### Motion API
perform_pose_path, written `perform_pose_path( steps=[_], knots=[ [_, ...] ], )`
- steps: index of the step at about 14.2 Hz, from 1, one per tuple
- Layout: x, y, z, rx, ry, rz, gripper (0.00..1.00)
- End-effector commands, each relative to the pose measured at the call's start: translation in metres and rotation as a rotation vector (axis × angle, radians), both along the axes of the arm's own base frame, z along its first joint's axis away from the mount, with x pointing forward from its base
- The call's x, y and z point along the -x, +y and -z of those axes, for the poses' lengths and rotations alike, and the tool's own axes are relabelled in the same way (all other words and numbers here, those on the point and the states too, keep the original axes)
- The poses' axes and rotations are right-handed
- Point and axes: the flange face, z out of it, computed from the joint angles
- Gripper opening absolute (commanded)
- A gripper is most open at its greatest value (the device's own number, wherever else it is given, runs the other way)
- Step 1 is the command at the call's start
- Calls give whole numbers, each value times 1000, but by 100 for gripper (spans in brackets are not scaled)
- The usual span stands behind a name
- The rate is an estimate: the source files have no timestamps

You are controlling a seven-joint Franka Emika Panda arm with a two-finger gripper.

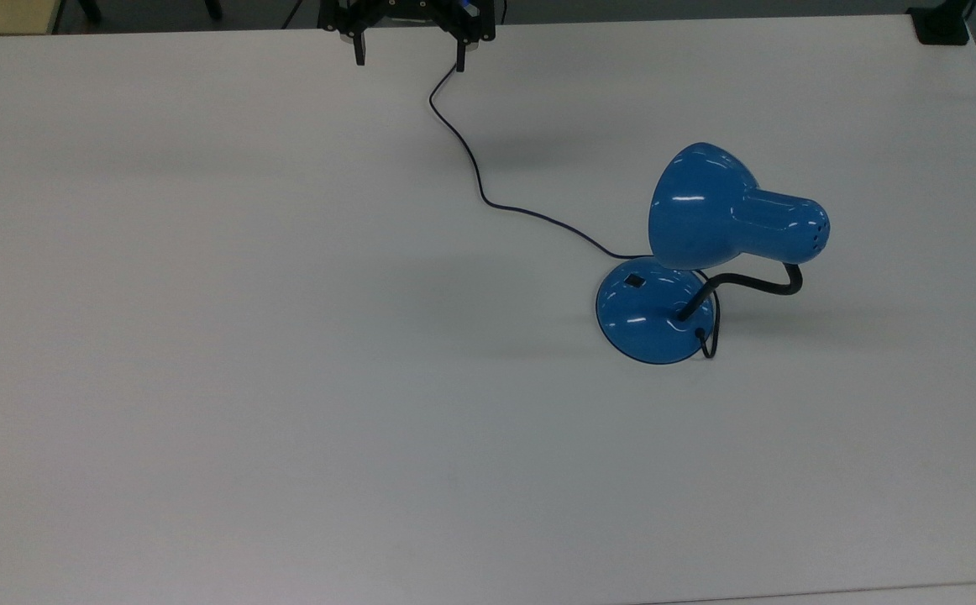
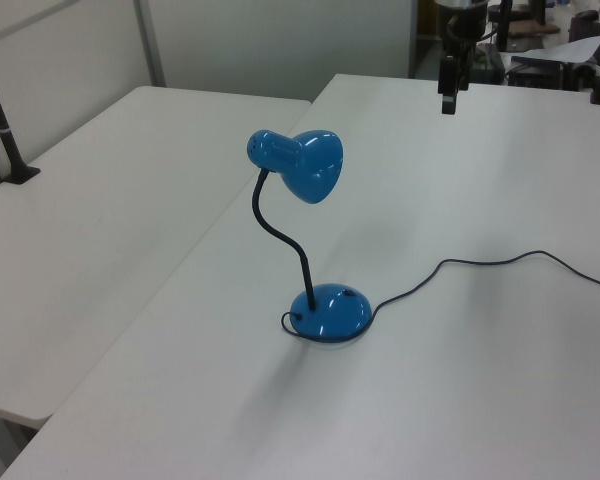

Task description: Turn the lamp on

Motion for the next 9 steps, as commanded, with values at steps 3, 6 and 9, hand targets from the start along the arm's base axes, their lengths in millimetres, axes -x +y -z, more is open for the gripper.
perform_pose_path(
  steps=[3, 6, 9],
  knots=[
    [1, -11, -6, -8, 24, -6, 100],
    [1, -11, -6, -8, 24, -6, 100],
    [2, -13, -8, -8, 21, -3, 100]
  ],
)
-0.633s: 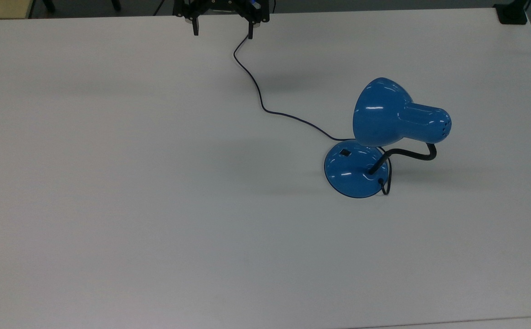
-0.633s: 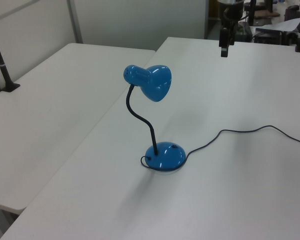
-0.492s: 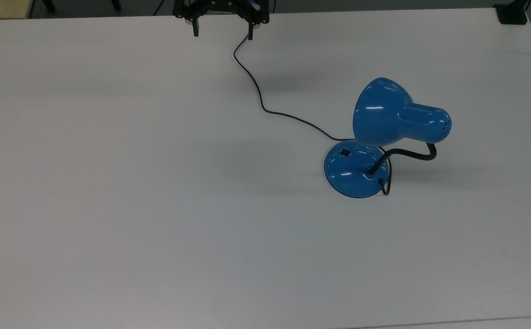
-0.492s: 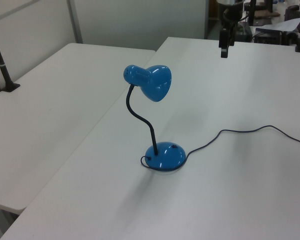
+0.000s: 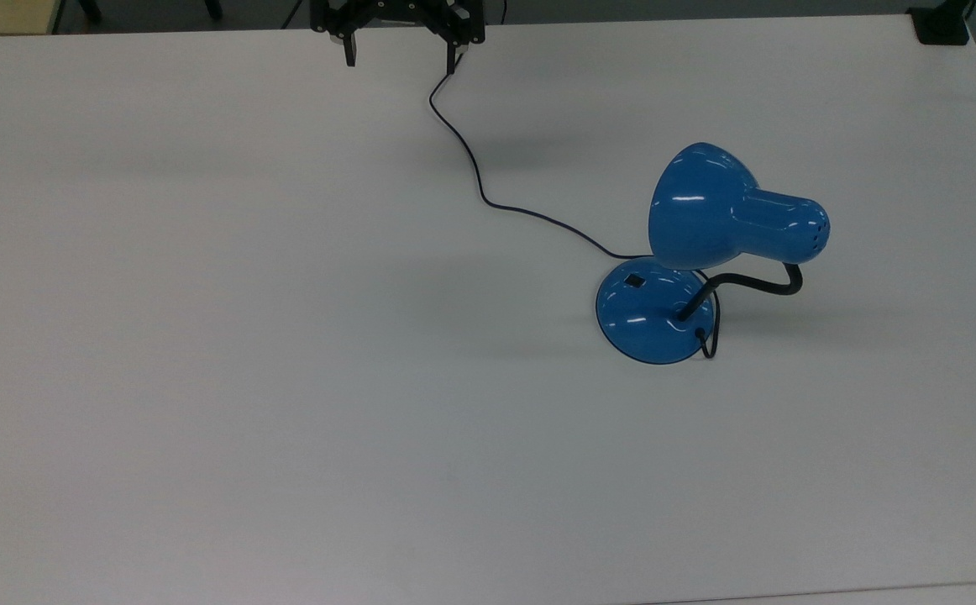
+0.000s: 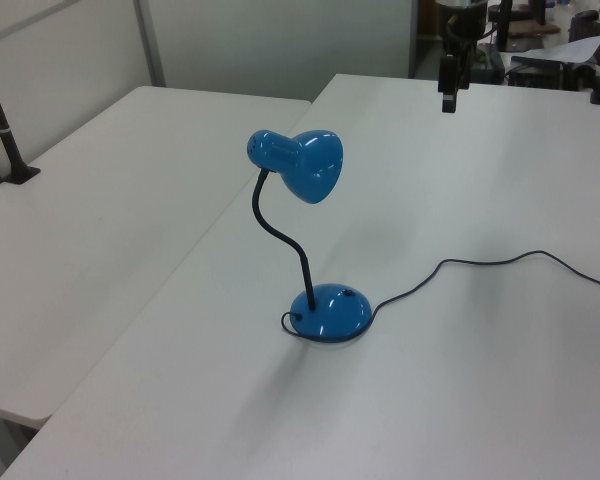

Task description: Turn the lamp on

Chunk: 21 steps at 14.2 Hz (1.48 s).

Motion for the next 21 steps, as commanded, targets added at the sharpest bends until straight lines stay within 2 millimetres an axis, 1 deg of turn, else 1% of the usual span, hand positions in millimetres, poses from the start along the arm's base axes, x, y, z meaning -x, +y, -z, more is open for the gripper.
perform_pose_path(
  steps=[1, 3, 4, 5, 7, 8, 12, 13, 15, 16, 17, 19, 21],
  knots=[
    [3, -3, -7, -8, 23, -16, 100],
    [4, -3, -7, -7, 33, -17, 100],
    [4, -3, -7, -8, 34, -20, 90],
    [3, -5, -6, -8, 33, -36, 59],
    [1, -6, -3, -12, 35, -71, 11],
    [1, -5, -3, -13, 36, -88, 0],
    [-3, -1, 2, -27, 19, -226, 0],
    [-6, 2, 7, -31, 4, -239, 0],
    [-17, 16, 30, -37, -11, -270, 0],
    [-23, 28, 45, -40, -11, -291, 0],
    [-31, 52, 67, -43, -38, -334, 0],
    [-37, 77, 100, -49, -68, -375, 0],
    [-42, 105, 124, -57, -110, -421, 0]
  ],
)
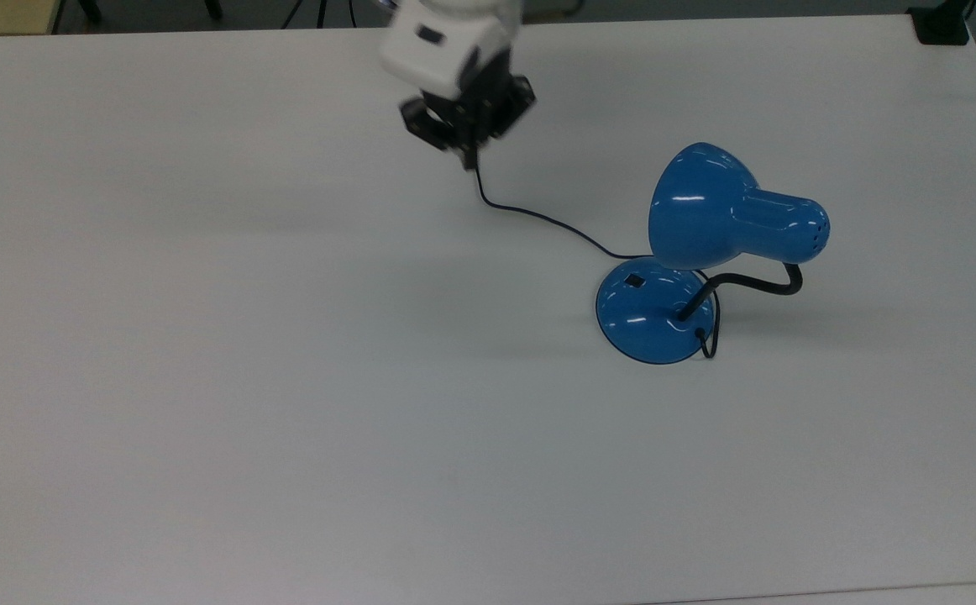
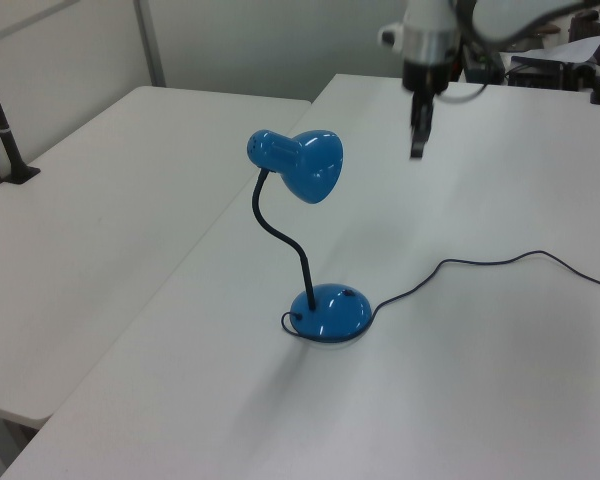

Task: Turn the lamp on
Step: 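Move the gripper down toward the switch on the blue lamp base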

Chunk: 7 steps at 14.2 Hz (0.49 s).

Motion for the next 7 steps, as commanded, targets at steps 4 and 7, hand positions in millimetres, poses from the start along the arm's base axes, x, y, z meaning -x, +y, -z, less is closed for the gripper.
perform_pose_path(
  steps=[4, 7],
  knots=[
    [-14, 98, 87, -68, -130, -170, 0],
    [-14, 129, 115, -100, -154, -245, 0]
  ],
)
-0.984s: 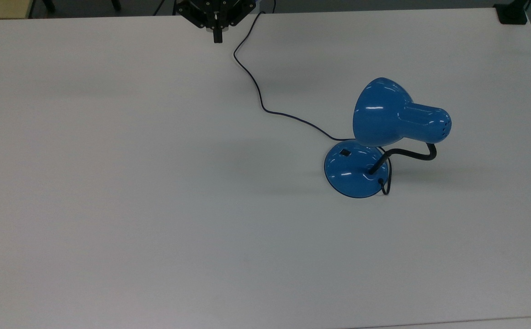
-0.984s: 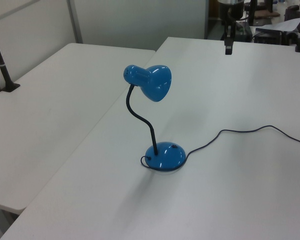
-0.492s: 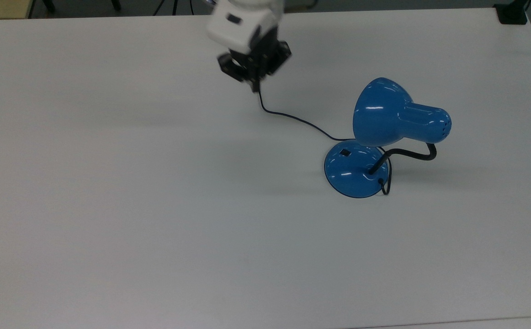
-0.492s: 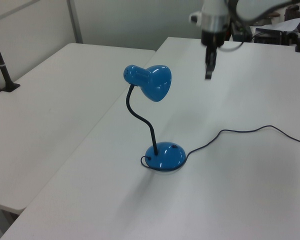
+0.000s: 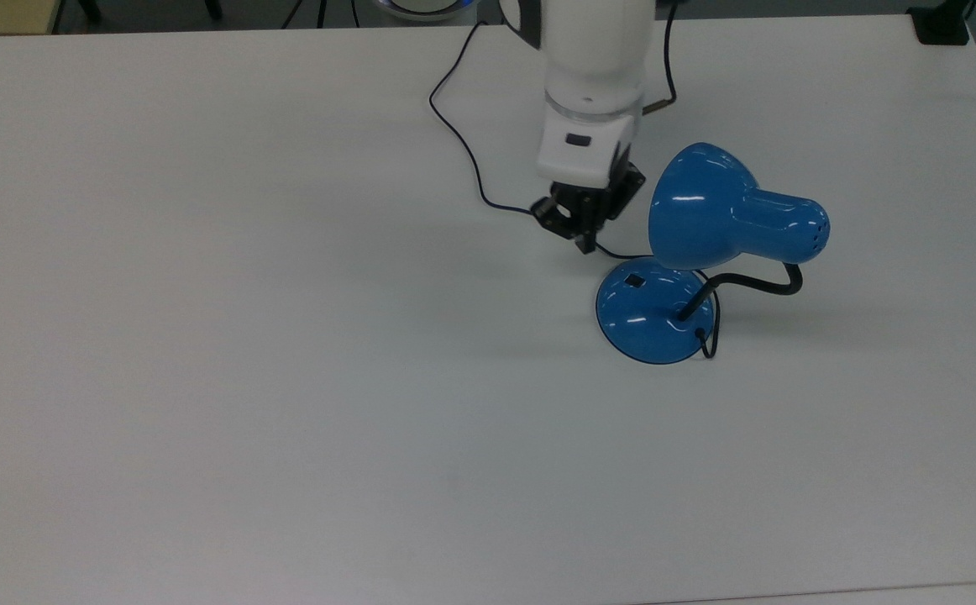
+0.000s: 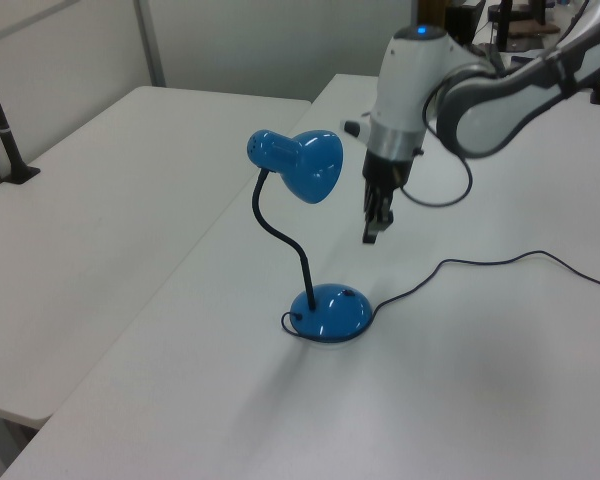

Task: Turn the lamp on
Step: 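Move the gripper down toward the switch on the blue lamp base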

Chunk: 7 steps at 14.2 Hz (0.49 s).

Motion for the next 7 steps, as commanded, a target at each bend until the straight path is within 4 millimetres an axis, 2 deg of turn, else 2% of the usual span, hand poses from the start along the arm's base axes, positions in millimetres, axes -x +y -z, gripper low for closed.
perform_pose_path(
  steps=[1, 7],
  knots=[
    [1, 26, 28, -18, -20, -124, 0],
    [-7, 37, 46, -54, -78, -141, 0]
  ],
)
